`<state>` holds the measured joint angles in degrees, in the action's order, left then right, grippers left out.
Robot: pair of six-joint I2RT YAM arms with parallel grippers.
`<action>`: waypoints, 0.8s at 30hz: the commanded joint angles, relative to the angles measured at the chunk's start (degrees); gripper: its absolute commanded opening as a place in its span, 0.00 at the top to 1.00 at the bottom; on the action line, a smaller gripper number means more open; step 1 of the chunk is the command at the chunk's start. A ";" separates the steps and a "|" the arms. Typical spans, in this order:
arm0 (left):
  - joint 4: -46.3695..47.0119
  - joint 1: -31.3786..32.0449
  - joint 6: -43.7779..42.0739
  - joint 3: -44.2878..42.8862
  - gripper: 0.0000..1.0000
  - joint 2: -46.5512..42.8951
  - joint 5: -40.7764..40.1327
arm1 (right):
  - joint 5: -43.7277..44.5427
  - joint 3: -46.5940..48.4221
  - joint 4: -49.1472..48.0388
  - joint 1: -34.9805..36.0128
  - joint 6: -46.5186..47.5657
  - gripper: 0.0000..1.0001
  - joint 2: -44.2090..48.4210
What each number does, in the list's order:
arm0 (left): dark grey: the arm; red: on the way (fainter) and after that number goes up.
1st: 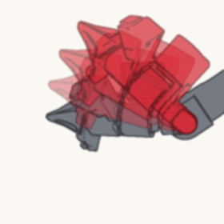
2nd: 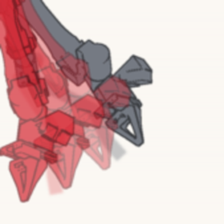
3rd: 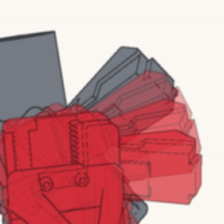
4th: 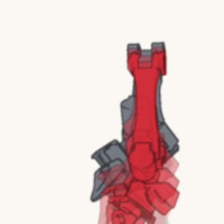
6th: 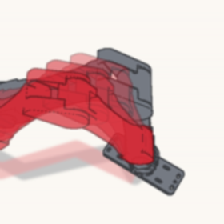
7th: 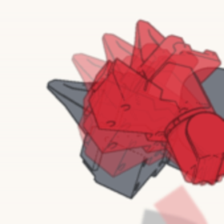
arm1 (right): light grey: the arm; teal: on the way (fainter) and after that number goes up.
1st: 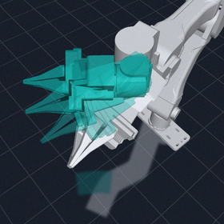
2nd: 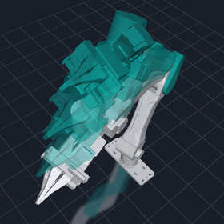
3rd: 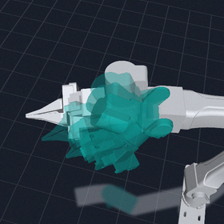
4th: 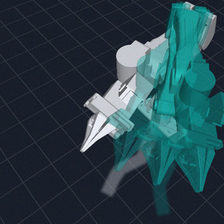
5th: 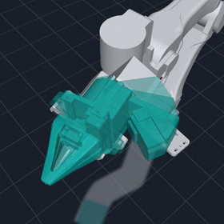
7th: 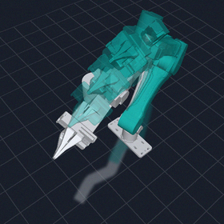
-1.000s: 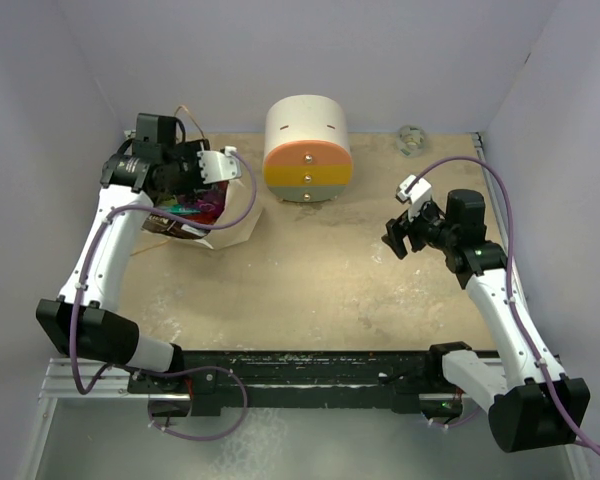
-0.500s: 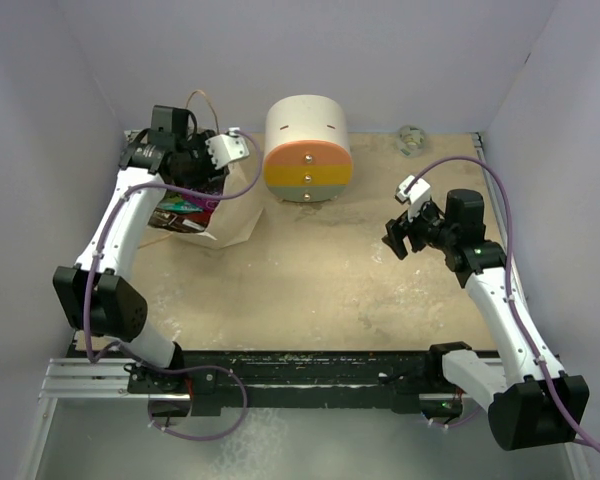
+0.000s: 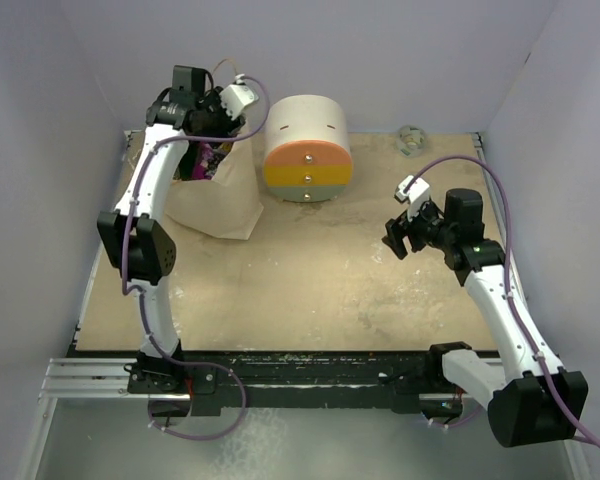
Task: Place the snacks into the paper bag
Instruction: Place the snack in the paper bag.
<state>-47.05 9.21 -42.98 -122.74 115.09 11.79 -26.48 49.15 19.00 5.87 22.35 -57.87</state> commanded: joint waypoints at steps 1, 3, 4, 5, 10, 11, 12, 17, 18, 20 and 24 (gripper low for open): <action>-2.21 1.29 4.82 -8.69 0.43 1.78 3.19 | -0.15 -0.01 -0.98 -0.49 0.62 0.22 0.02; -2.11 1.42 4.92 -6.89 0.42 0.00 3.24 | -0.11 -0.06 -1.07 -0.59 0.71 0.22 0.03; -1.82 1.42 4.94 -5.54 0.42 -1.32 3.05 | -0.15 -0.04 -1.07 -0.55 0.69 0.22 0.03; -1.45 1.42 4.85 -3.78 0.42 -2.91 2.80 | -0.08 -0.06 -1.15 -0.59 0.68 0.22 -0.09; -0.07 1.42 3.19 5.19 0.39 -11.15 1.36 | -0.41 0.07 -0.99 -0.60 0.68 0.22 -0.87; 0.06 1.42 2.68 6.54 0.39 -12.35 0.91 | -0.48 0.14 -0.99 -0.57 0.80 0.22 -0.98; 0.17 1.42 2.40 7.71 0.38 -13.55 0.37 | -0.50 0.18 -0.99 -0.59 0.77 0.22 -1.10; -1.57 1.42 1.76 9.96 0.37 -16.73 -1.34 | -0.50 0.16 -0.53 -0.60 1.11 0.22 -1.21; -2.36 1.42 1.76 10.03 0.37 -17.14 -1.72 | -0.41 0.13 -0.53 -0.62 1.05 0.22 -1.08; -3.72 1.42 1.97 10.43 0.36 -18.20 -2.51 | -0.31 0.09 -0.47 -0.68 1.08 0.22 -0.96; -4.10 1.33 3.72 12.85 0.35 -21.72 -4.20 | -0.04 0.31 -0.33 -0.68 0.90 0.22 -0.68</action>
<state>-49.82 10.33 -40.27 -112.07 97.65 10.00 -26.48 49.15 19.16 5.50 22.68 -59.35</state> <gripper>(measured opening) 0.644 0.780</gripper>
